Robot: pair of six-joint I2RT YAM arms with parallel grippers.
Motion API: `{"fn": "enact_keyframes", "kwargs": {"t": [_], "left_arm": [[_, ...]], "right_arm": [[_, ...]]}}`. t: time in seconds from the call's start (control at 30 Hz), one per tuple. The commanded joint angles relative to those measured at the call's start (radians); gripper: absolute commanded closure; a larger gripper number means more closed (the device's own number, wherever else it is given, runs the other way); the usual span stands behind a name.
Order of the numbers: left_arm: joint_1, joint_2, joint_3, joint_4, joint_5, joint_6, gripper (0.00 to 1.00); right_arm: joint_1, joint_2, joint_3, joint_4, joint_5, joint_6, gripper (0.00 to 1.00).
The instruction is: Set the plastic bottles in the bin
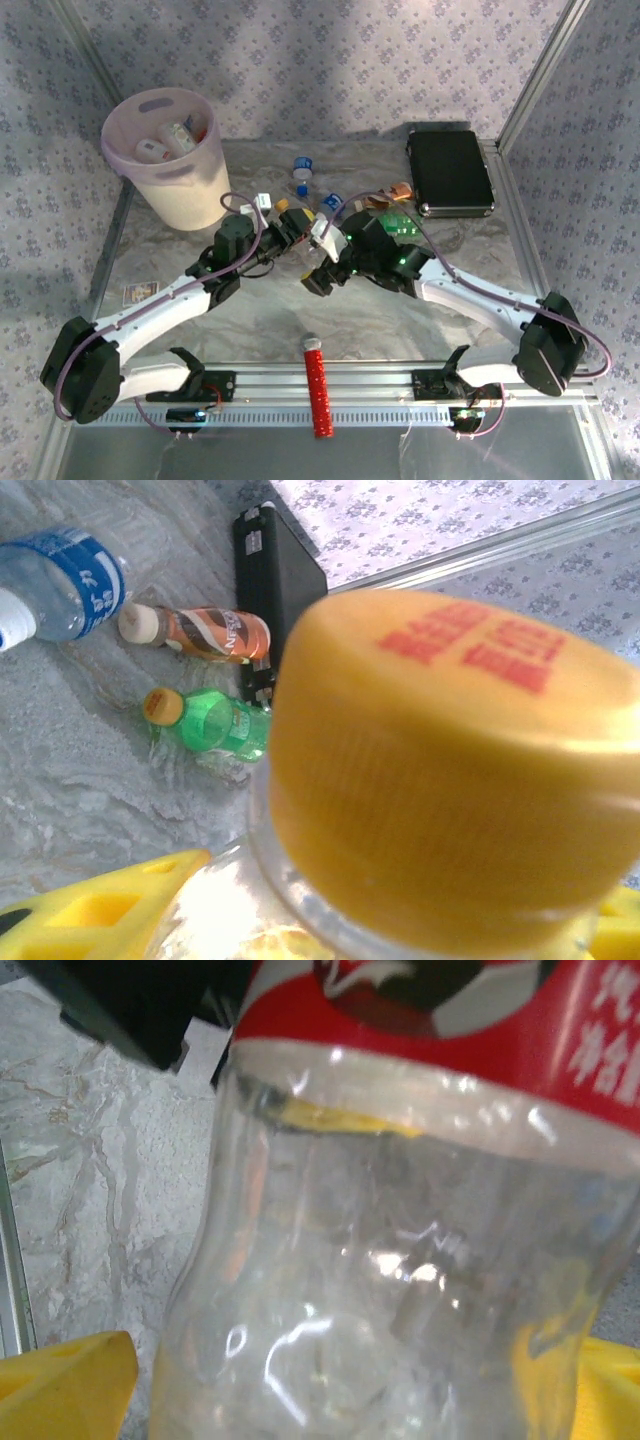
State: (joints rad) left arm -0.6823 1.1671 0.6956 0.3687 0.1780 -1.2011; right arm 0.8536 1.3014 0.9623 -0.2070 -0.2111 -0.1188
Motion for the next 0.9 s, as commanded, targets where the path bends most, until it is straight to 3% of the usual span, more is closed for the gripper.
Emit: {"fn": "enact_keyframes", "kwargs": {"t": [0.0,0.13,0.37,0.57,0.87], "left_arm": [[0.014,-0.019,0.084,-0.072,-0.006,0.084,0.48],[0.106,-0.034,0.187,-0.192,0.057,0.162,0.49],[0.356,-0.025,0.553,-0.590,0.139,0.422,0.50],[0.586,0.076,0.788,-0.717,0.238,0.519,0.52],[0.799,0.277,1.105,-0.840,0.102,0.693,0.54]], "right_arm": [[0.002,-0.070,0.005,-0.025,-0.012,-0.003,0.01],[-0.004,-0.143,-0.002,-0.050,0.012,-0.001,0.01],[-0.022,-0.218,-0.059,-0.086,0.054,0.034,0.01],[-0.022,-0.260,-0.085,-0.147,0.097,0.056,0.01],[-0.053,-0.369,-0.143,-0.214,0.161,0.079,0.01]]}}
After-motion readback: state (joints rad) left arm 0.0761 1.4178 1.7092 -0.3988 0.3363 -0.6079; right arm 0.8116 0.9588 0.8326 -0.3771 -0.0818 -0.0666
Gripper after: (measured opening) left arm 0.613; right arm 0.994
